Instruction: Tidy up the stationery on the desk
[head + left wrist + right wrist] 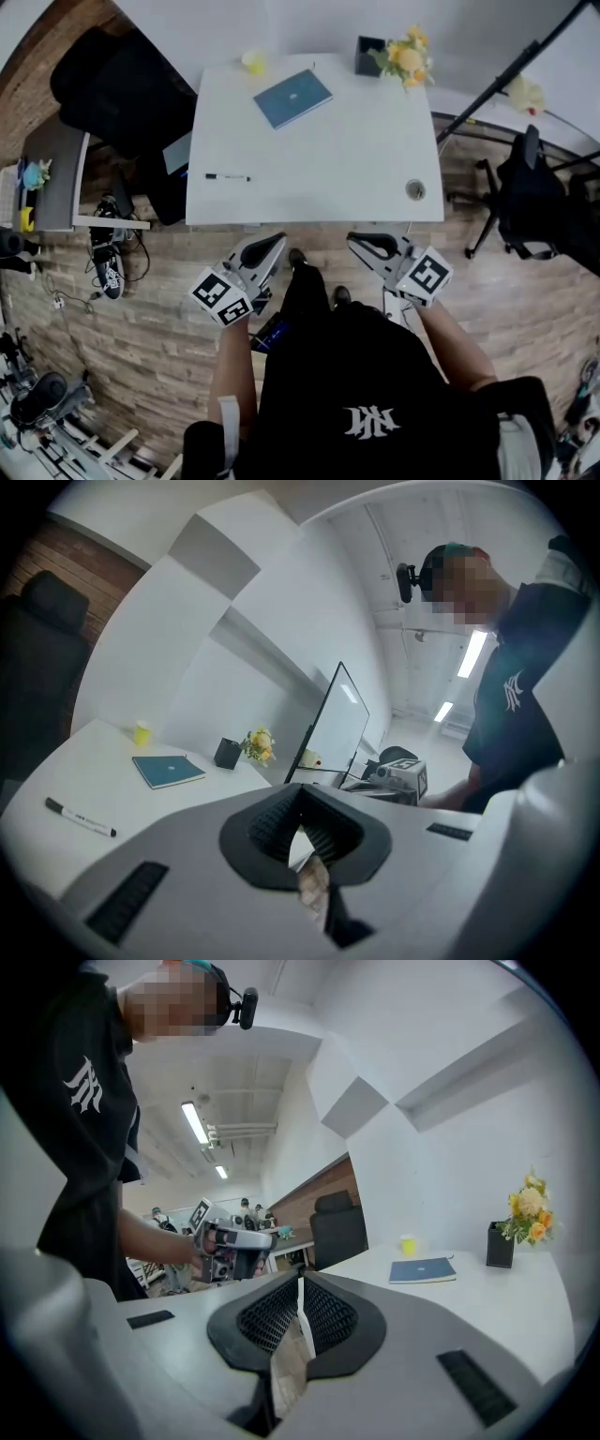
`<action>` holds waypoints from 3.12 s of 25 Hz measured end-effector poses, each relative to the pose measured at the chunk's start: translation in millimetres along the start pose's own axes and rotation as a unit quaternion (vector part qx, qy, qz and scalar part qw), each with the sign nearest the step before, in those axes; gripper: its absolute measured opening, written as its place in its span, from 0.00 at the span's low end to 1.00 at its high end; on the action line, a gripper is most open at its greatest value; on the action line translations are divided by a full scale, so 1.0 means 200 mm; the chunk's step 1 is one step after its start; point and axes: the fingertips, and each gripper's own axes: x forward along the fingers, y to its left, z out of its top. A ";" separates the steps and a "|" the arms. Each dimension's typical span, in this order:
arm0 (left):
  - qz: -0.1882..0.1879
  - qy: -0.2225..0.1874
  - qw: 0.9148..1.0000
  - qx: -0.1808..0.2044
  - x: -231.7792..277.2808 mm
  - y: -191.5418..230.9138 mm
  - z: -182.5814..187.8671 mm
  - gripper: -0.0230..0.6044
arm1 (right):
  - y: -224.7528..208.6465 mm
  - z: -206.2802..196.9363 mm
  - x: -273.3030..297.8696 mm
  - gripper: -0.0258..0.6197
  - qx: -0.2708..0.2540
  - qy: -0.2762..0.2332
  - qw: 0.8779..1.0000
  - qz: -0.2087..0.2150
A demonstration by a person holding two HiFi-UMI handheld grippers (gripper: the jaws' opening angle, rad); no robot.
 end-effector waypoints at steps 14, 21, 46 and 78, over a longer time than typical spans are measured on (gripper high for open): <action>-0.040 0.030 0.999 -0.001 0.25 0.71 0.25 0.04 | -0.54 0.14 0.52 0.11 0.019 0.039 0.998 -0.045; -0.051 0.035 0.998 0.013 0.34 0.99 0.35 0.04 | -0.80 0.20 0.68 0.11 0.021 0.046 0.996 -0.079; -0.001 0.201 0.978 0.051 0.92 1.92 0.23 0.04 | -1.56 -0.23 1.07 0.11 0.214 0.086 0.954 -0.191; -0.039 0.412 0.906 0.092 1.37 2.35 -0.09 0.22 | -1.82 -0.59 1.17 0.28 0.506 0.041 0.781 -0.365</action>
